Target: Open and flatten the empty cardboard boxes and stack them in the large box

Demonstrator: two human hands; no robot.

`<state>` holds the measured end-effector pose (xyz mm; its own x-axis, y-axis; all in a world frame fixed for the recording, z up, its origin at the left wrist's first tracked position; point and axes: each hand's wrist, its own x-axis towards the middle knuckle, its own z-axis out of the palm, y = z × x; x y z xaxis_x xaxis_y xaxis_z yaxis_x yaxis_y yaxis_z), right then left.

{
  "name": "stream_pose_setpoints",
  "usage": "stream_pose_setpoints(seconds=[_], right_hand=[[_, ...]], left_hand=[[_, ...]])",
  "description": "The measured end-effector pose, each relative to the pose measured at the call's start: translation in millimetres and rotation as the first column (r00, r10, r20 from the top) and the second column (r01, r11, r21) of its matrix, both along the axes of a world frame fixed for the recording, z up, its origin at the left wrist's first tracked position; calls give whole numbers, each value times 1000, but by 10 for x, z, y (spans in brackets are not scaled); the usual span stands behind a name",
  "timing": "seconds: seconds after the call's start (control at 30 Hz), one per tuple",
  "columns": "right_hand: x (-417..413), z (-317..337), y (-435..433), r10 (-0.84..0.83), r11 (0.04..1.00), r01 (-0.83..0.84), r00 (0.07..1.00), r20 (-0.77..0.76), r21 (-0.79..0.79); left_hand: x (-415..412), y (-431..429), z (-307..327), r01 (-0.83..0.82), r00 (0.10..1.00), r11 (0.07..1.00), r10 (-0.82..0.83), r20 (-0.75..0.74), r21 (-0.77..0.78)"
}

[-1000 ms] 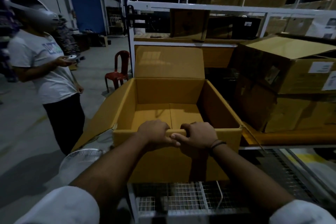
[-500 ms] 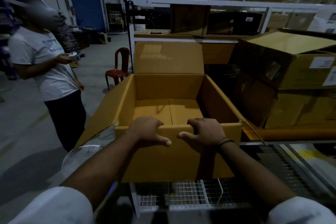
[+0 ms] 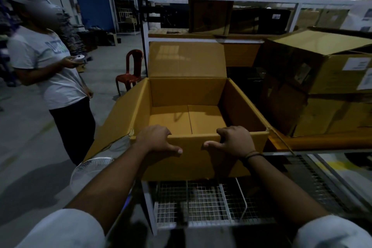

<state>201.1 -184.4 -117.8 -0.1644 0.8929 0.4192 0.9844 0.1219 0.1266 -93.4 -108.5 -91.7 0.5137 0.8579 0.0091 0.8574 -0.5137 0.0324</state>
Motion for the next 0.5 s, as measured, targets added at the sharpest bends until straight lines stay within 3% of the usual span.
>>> stream_pose_setpoints(seconds=[0.2, 0.5], right_hand=[[-60, -68, -108, -141, 990, 141, 990, -20, -3], [23, 23, -226, -121, 983, 104, 987, -106, -151]], left_hand=[[-7, 6, 15, -9, 999, 998, 11, 42, -58], [-30, 12, -16, 12, 998, 998, -8, 57, -65]])
